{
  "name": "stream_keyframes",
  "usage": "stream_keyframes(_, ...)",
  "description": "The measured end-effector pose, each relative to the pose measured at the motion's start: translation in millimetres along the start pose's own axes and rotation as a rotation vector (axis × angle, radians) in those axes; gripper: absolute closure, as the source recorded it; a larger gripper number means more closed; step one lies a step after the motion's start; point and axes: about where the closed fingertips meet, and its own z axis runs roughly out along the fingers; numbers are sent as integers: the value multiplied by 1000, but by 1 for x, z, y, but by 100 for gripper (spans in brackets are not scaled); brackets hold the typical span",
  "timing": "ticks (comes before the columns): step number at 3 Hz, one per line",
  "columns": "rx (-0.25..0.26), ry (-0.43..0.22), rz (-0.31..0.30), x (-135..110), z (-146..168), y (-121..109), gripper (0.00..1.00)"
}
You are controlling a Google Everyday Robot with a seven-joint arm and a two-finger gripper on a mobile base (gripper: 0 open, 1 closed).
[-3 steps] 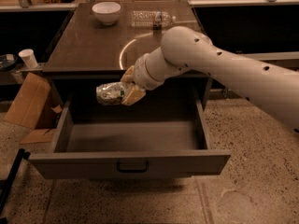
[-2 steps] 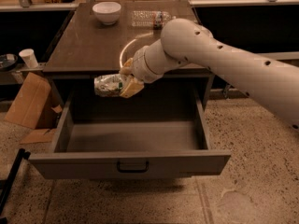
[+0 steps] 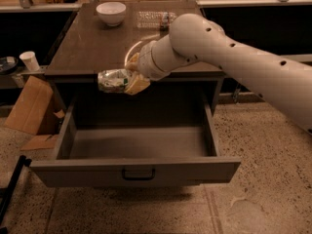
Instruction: Pick 7up can from top drawer and place on counter
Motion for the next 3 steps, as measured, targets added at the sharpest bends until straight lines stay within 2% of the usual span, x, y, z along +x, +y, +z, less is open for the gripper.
stream_keyframes(1,80,-14,-3,-10,-15,-30,100)
stream_keyframes(2,114,-21,39,-9,-14,-57,100)
stream_keyframes(3,130,-25,102,-3,1,-91,100)
